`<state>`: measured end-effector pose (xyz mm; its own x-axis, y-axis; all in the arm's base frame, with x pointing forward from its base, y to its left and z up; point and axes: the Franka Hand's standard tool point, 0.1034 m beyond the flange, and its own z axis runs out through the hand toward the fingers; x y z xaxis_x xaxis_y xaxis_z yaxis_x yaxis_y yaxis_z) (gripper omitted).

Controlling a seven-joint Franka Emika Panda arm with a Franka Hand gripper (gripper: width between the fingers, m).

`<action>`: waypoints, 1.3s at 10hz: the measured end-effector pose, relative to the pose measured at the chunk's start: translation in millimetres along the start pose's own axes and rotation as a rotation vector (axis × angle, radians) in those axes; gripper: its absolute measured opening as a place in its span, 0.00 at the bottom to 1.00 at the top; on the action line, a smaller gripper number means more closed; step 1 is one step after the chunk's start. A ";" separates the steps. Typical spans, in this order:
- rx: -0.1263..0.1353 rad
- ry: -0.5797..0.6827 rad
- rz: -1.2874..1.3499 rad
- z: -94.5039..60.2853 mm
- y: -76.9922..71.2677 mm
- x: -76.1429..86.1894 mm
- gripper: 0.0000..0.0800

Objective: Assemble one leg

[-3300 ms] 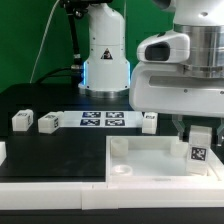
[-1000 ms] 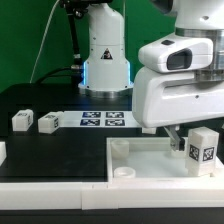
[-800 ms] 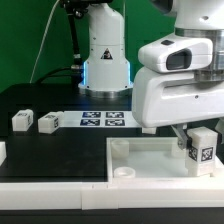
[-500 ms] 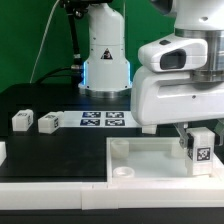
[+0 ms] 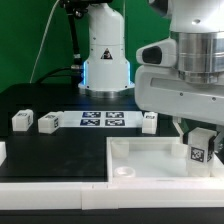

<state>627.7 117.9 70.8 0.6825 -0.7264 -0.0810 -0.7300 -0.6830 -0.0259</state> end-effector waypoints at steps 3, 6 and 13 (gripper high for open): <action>0.003 -0.003 0.358 -0.2 -0.5 -0.2 0.37; 0.003 -0.003 0.353 -0.1 -0.6 -0.3 0.37; 0.000 -0.008 -0.390 0.5 -3.8 -6.6 0.81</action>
Offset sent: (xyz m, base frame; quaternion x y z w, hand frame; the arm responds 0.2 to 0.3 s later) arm 0.0013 -0.0063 -0.0028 -0.0006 -0.0006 0.0942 0.9956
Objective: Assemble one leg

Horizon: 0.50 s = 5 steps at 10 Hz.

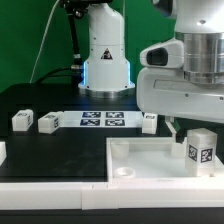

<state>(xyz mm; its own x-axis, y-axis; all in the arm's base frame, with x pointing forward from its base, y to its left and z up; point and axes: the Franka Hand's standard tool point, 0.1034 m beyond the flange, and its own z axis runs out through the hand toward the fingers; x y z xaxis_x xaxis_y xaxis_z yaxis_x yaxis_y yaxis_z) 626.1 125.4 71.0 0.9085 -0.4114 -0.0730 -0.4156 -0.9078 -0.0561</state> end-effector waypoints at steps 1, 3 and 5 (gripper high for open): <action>-0.002 0.001 -0.132 -0.1 0.1 0.1 0.81; -0.009 0.006 -0.288 -1.4 -0.4 0.4 0.81; -0.024 0.009 -0.505 -1.6 0.8 1.2 0.81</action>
Offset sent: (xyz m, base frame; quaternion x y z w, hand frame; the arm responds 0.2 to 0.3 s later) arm -0.0047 0.0060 0.0069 -0.0056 -0.0066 -0.2532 0.9674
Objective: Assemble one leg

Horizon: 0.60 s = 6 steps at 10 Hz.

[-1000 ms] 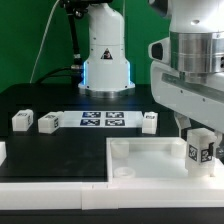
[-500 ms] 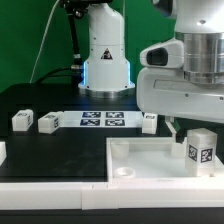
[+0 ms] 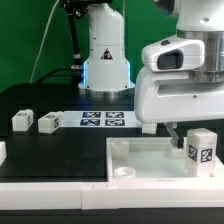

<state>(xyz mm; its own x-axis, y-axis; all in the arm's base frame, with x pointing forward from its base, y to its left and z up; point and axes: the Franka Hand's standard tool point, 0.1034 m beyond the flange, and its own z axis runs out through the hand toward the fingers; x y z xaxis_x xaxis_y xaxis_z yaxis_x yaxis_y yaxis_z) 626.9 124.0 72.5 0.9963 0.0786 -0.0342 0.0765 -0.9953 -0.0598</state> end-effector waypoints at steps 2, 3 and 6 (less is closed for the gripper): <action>0.001 -0.001 -0.003 0.7 1.7 -0.1 0.81; 0.001 -0.001 -0.002 0.9 1.9 -0.2 0.76; 0.001 -0.002 0.036 1.2 2.1 -0.2 0.54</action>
Offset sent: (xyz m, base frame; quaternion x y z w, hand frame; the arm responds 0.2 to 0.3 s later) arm 0.0000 0.0000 0.0000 0.0000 0.0000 0.0000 1.0000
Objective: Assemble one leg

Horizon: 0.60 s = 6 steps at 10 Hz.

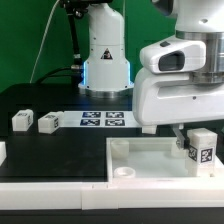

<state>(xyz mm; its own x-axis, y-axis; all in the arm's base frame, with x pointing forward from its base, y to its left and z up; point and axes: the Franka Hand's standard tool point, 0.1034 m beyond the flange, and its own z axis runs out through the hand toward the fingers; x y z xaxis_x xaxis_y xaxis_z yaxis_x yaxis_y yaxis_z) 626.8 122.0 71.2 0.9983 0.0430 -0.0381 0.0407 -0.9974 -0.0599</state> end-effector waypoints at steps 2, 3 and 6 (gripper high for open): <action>0.002 0.000 0.120 0.1 0.8 0.1 0.36; 0.006 0.000 0.247 0.2 1.0 0.4 0.36; 0.021 -0.003 0.724 0.0 1.8 1.3 0.36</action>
Offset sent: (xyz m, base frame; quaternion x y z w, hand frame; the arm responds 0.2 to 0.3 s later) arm 0.0008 -0.0061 -0.0022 -0.0004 -0.0086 0.3548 0.9349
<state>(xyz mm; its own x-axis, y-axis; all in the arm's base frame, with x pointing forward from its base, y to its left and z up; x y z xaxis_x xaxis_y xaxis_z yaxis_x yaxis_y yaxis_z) 628.1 120.3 71.0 0.7746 -0.6277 -0.0779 -0.6315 -0.7745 -0.0381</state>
